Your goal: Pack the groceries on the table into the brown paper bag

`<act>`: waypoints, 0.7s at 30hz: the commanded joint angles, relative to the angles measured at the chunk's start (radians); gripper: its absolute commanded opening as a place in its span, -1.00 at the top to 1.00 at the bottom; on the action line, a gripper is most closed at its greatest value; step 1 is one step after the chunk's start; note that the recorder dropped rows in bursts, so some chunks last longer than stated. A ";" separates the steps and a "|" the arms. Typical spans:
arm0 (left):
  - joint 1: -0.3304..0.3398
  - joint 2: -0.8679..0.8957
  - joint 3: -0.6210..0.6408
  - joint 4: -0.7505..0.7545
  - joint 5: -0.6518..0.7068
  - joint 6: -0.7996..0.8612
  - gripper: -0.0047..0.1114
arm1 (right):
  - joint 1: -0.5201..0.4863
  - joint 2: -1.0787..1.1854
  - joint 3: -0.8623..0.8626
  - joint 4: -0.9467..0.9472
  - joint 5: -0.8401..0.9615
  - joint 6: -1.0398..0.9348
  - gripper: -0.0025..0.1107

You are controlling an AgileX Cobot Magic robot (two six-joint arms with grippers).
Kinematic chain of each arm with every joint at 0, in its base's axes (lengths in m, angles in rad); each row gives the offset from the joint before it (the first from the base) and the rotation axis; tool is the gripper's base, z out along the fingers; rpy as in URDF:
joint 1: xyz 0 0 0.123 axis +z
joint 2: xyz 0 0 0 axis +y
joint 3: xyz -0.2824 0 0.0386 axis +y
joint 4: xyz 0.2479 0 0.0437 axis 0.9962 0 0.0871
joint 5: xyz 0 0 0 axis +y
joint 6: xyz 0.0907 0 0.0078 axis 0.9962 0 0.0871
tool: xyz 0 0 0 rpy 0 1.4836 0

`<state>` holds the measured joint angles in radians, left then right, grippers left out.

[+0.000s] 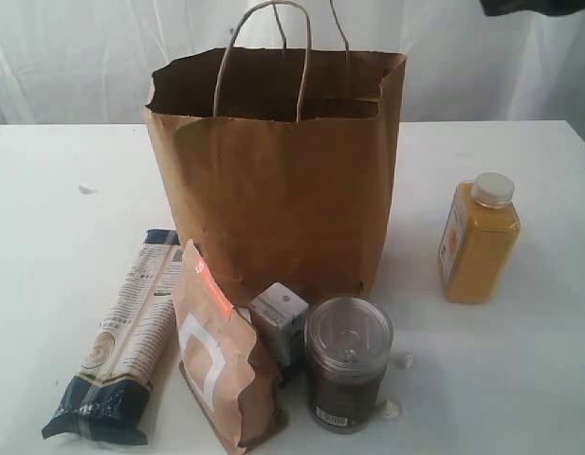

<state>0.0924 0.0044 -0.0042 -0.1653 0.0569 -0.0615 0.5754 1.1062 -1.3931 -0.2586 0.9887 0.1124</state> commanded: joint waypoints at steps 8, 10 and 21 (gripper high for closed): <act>-0.008 -0.004 0.004 -0.004 -0.003 -0.003 0.92 | -0.009 -0.250 0.269 0.162 0.232 -0.162 0.12; -0.008 -0.004 0.004 -0.004 -0.003 -0.003 0.92 | -0.009 -0.277 0.319 0.193 0.232 -0.169 0.12; -0.008 -0.004 0.004 -0.004 -0.003 -0.003 0.92 | -0.007 -0.235 0.617 0.527 0.093 -0.552 0.12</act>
<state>0.0924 0.0044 -0.0042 -0.1653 0.0569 -0.0615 0.5754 0.8426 -0.8383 0.1947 1.1829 -0.3194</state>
